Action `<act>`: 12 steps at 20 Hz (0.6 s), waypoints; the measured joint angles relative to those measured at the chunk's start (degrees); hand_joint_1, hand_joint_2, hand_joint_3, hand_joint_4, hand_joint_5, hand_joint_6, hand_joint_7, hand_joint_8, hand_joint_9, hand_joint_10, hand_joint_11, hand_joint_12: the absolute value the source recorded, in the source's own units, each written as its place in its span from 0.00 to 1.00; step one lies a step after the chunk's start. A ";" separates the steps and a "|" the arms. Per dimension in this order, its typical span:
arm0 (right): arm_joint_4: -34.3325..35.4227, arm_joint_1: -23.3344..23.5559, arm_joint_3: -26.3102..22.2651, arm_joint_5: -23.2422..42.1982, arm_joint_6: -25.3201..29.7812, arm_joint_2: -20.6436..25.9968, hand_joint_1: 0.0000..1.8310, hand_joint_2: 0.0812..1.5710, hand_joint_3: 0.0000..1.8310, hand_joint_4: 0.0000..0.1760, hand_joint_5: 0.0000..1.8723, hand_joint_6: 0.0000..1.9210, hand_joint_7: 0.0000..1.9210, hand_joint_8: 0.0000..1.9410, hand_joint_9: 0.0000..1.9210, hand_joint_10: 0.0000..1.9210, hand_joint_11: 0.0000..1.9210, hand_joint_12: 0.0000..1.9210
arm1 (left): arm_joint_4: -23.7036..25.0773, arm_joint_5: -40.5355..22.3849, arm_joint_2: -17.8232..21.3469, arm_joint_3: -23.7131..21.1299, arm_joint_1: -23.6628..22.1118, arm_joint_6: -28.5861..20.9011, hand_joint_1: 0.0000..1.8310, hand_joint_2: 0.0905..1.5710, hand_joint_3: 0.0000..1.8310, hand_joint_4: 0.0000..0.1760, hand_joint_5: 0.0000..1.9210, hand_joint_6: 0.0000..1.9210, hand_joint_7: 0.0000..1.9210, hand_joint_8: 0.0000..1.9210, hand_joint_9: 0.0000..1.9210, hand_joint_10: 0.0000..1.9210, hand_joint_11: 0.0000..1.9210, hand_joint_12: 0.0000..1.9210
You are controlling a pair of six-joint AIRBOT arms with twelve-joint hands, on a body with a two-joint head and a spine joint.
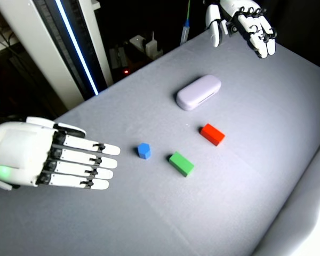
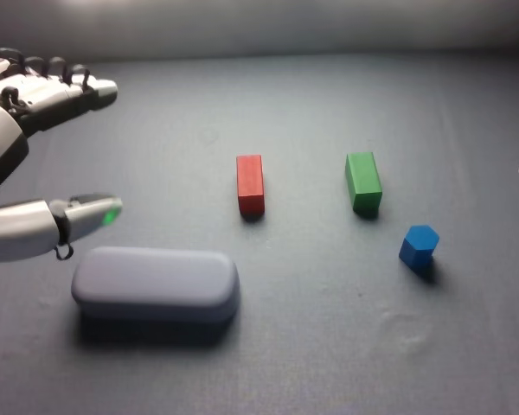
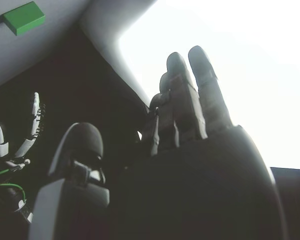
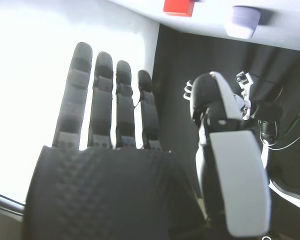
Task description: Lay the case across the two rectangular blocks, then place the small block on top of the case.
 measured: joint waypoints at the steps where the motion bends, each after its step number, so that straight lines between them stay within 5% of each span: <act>1: -0.07 0.00 0.00 -0.11 0.00 0.00 0.35 0.82 0.00 0.00 0.25 0.00 0.20 0.00 0.22 0.01 0.12 0.34 | -0.02 0.02 -0.11 0.00 0.09 0.00 0.31 0.67 0.00 0.00 0.19 0.00 0.19 0.00 0.18 0.03 0.00 0.57; 3: -0.13 0.00 -0.02 -0.11 0.00 0.00 0.34 0.83 0.00 0.00 0.25 0.00 0.20 0.00 0.22 0.00 0.13 0.33 | 0.02 0.13 -0.17 0.00 0.09 0.00 0.32 0.66 0.00 0.00 0.18 0.00 0.18 0.00 0.18 0.02 0.00 0.55; 4: -0.13 0.00 0.00 -0.11 0.00 0.00 0.34 0.83 0.00 0.00 0.25 0.00 0.20 0.00 0.22 0.00 0.13 0.33 | 0.09 0.26 -0.17 0.00 0.09 -0.02 0.36 0.63 0.00 0.09 0.18 0.00 0.18 0.00 0.17 0.01 0.00 0.55; 5: -0.15 0.00 -0.02 -0.13 0.00 0.00 0.34 0.83 0.00 0.00 0.25 0.00 0.20 0.00 0.21 0.00 0.12 0.33 | 0.33 0.63 -0.17 0.00 0.09 -0.13 0.40 0.58 0.00 0.40 0.15 0.00 0.17 0.00 0.15 0.00 0.00 0.41; 7: -0.31 0.00 0.00 -0.11 0.02 0.00 0.35 0.83 0.00 0.00 0.25 0.00 0.20 0.00 0.21 0.00 0.11 0.33 | 1.99 3.23 -0.17 0.11 0.09 -0.31 0.43 0.53 0.00 0.41 0.14 0.00 0.15 0.00 0.15 0.00 0.00 0.32; 10: -0.90 0.00 -0.02 -0.13 0.09 -0.02 0.34 0.83 0.00 0.00 0.25 0.00 0.20 0.00 0.21 0.00 0.11 0.33 | 5.62 8.50 0.15 0.46 -0.04 -1.44 0.46 0.43 0.00 0.32 0.13 0.00 0.15 0.00 0.16 0.00 0.00 0.39; 11: -1.01 0.24 0.00 -0.31 0.09 -0.02 0.33 0.83 0.00 0.00 0.25 0.00 0.20 0.00 0.20 0.00 0.10 0.33 | 6.93 10.75 0.15 0.79 -0.28 -1.88 0.48 0.42 0.00 0.41 0.12 0.00 0.15 0.00 0.17 0.00 0.00 0.35; 12: -1.11 0.57 0.00 -0.44 0.09 -0.04 0.33 0.83 0.00 0.00 0.25 0.00 0.20 0.00 0.20 0.00 0.10 0.33 | 7.28 12.09 0.13 0.85 -0.46 -1.95 0.49 0.42 0.00 0.39 0.12 0.00 0.16 0.00 0.17 0.00 0.00 0.33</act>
